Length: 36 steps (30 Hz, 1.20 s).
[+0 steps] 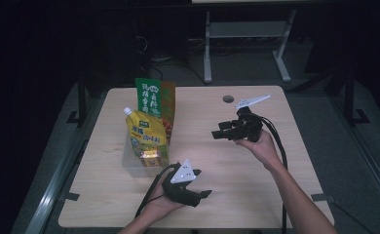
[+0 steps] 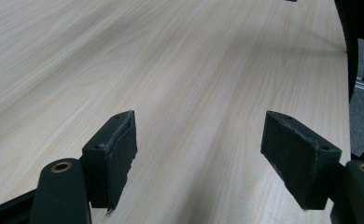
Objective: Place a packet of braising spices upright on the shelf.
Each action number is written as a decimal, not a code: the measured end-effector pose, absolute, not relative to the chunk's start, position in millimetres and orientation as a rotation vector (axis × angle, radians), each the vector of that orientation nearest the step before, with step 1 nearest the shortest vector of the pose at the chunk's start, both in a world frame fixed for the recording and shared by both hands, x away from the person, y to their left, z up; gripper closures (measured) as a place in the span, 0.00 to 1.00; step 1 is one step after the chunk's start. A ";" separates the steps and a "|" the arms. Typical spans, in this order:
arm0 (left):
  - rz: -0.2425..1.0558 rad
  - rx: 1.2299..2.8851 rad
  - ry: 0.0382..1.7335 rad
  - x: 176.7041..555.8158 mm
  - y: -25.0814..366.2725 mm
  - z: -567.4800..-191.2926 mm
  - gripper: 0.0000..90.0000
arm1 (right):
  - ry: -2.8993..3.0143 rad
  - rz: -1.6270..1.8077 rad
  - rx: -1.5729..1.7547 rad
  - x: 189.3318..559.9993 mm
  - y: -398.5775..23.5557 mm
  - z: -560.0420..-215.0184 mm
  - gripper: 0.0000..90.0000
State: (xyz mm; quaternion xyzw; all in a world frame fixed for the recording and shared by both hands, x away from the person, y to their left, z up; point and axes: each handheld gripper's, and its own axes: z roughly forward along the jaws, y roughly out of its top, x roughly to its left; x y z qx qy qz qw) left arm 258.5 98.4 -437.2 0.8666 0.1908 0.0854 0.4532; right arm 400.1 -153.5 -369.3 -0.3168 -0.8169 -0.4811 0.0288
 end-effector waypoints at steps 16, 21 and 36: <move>0.221 2.152 0.471 258.5 99.0 -437.9 0.28 | -2.499 -1.482 -1.031 383.4 -173.9 -373.6 0.42; 0.224 2.159 0.469 258.3 99.5 -437.8 0.28 | -2.505 -1.477 -1.034 377.5 -179.6 -379.4 0.41; 0.222 2.149 0.483 255.7 100.1 -438.9 0.28 | -2.479 -1.475 -1.080 357.2 -199.1 -398.9 0.38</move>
